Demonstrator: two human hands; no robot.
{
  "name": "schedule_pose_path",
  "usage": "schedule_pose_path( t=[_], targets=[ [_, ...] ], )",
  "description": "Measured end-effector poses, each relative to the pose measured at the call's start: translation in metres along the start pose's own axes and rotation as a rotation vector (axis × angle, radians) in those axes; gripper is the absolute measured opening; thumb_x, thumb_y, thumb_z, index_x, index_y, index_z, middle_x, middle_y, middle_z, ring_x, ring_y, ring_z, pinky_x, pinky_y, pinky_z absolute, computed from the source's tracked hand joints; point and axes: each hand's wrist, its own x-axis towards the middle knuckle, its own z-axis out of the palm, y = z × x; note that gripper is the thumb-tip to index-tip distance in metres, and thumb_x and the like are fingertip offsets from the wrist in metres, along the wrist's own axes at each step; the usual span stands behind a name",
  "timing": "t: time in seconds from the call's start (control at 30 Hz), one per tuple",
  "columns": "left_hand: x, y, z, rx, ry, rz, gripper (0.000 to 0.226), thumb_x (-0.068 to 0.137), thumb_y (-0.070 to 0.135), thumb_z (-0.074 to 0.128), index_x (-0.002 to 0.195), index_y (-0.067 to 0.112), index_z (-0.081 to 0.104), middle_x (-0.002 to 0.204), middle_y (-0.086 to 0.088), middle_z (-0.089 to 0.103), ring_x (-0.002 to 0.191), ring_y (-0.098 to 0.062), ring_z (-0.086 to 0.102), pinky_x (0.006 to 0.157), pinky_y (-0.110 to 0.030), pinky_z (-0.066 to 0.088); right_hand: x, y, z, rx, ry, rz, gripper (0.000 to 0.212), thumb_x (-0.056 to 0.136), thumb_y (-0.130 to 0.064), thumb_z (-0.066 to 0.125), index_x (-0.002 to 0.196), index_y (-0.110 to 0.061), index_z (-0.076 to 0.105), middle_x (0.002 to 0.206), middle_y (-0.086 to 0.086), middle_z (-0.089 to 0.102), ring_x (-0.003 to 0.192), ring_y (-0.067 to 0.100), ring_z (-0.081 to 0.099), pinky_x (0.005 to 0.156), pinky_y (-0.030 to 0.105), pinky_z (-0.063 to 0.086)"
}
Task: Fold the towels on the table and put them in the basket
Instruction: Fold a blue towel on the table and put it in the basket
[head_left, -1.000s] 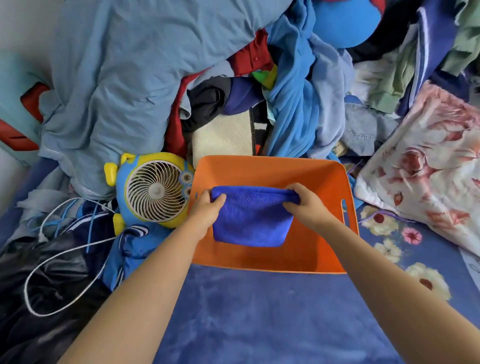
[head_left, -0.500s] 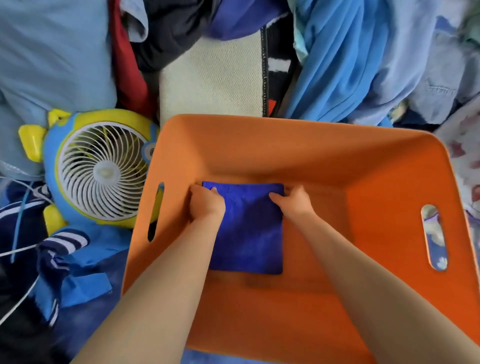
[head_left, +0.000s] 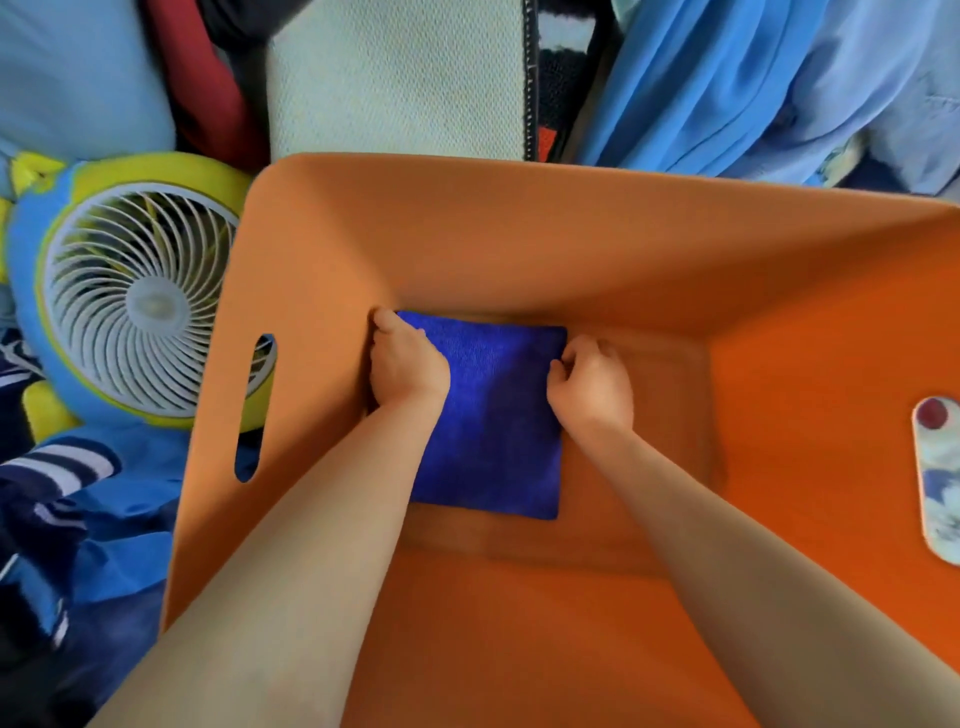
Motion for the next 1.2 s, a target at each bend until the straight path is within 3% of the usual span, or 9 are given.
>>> schedule_pose_path(
  t=[0.07, 0.13, 0.2, 0.23, 0.27, 0.33, 0.43, 0.93, 1.2],
  targets=[
    [-0.006, -0.007, -0.003, 0.147, 0.141, 0.214, 0.040, 0.083, 0.007, 0.059, 0.120, -0.002, 0.046, 0.118, -0.020, 0.056, 0.107, -0.036, 0.057, 0.084, -0.036, 0.047, -0.009, -0.001, 0.001, -0.062, 0.010, -0.090, 0.026, 0.090, -0.019, 0.049, 0.109, -0.003, 0.052, 0.114, 0.020, 0.052, 0.107, 0.038, 0.046, 0.082, 0.038, 0.039],
    [-0.015, -0.015, -0.004, 0.406, 0.178, 0.517, 0.042, 0.055, 0.008, 0.075, 0.095, 0.004, 0.063, 0.097, -0.013, 0.067, 0.082, -0.030, 0.066, 0.067, -0.028, 0.051, -0.015, 0.001, 0.004, -0.130, -0.054, -0.067, 0.033, 0.090, -0.027, 0.049, 0.118, -0.009, 0.047, 0.117, 0.017, 0.050, 0.105, 0.038, 0.049, 0.078, 0.037, 0.042],
    [-0.020, -0.033, -0.001, 0.537, 0.094, 0.737, 0.041, 0.049, 0.013, 0.083, 0.087, 0.004, 0.067, 0.094, -0.015, 0.069, 0.079, -0.031, 0.068, 0.073, -0.030, 0.052, -0.020, -0.002, 0.008, -0.129, -0.123, 0.027, 0.040, 0.091, -0.031, 0.046, 0.127, -0.013, 0.039, 0.118, 0.017, 0.050, 0.101, 0.038, 0.055, 0.077, 0.038, 0.045],
    [-0.023, -0.040, 0.001, 0.540, 0.025, 0.788, 0.047, 0.055, 0.018, 0.085, 0.095, 0.000, 0.068, 0.103, -0.020, 0.067, 0.091, -0.034, 0.068, 0.082, -0.033, 0.053, -0.022, -0.003, 0.010, -0.128, -0.138, 0.048, 0.042, 0.093, -0.031, 0.044, 0.130, -0.014, 0.035, 0.118, 0.018, 0.050, 0.101, 0.038, 0.056, 0.077, 0.038, 0.046],
    [-0.026, -0.042, 0.001, 0.525, -0.063, 0.775, 0.056, 0.067, 0.025, 0.079, 0.111, -0.005, 0.062, 0.121, -0.027, 0.058, 0.111, -0.038, 0.059, 0.096, -0.037, 0.047, -0.023, -0.005, 0.012, -0.126, -0.145, 0.054, 0.042, 0.094, -0.030, 0.042, 0.132, -0.013, 0.033, 0.118, 0.019, 0.050, 0.101, 0.039, 0.056, 0.077, 0.039, 0.045],
    [-0.030, -0.045, 0.001, 0.603, -0.237, 0.688, 0.071, 0.091, 0.038, 0.051, 0.143, -0.002, 0.024, 0.153, -0.024, 0.015, 0.144, -0.035, 0.015, 0.118, -0.036, 0.015, -0.022, -0.008, 0.015, -0.104, -0.152, 0.045, 0.041, 0.096, -0.027, 0.040, 0.132, -0.009, 0.031, 0.119, 0.021, 0.050, 0.102, 0.039, 0.055, 0.078, 0.039, 0.044],
    [-0.027, -0.042, 0.003, 0.673, -0.318, 0.583, 0.075, 0.096, 0.046, 0.032, 0.148, 0.006, -0.006, 0.156, -0.014, -0.016, 0.145, -0.027, -0.014, 0.118, -0.034, -0.004, -0.015, -0.011, 0.019, -0.059, -0.147, 0.030, 0.040, 0.096, -0.022, 0.040, 0.131, -0.005, 0.032, 0.121, 0.022, 0.050, 0.106, 0.038, 0.053, 0.080, 0.037, 0.042],
    [-0.014, -0.038, 0.000, 0.711, -0.361, 0.544, 0.077, 0.095, 0.050, 0.031, 0.148, 0.010, -0.009, 0.156, -0.011, -0.017, 0.145, -0.024, -0.014, 0.119, -0.035, -0.002, -0.005, -0.007, 0.015, -0.225, -0.297, -0.082, 0.052, 0.098, -0.025, 0.034, 0.145, -0.011, 0.017, 0.137, 0.020, 0.040, 0.117, 0.033, 0.047, 0.092, 0.036, 0.041],
    [-0.034, -0.024, -0.048, 0.702, -0.349, 0.547, 0.058, 0.098, 0.034, 0.036, 0.147, 0.010, 0.016, 0.156, -0.010, 0.009, 0.146, -0.023, 0.006, 0.116, -0.034, 0.017, -0.034, -0.014, -0.017, -0.311, -0.409, -0.073, 0.058, 0.096, -0.024, 0.039, 0.146, -0.011, 0.013, 0.138, 0.022, 0.036, 0.125, 0.036, 0.039, 0.100, 0.037, 0.035]
  ],
)
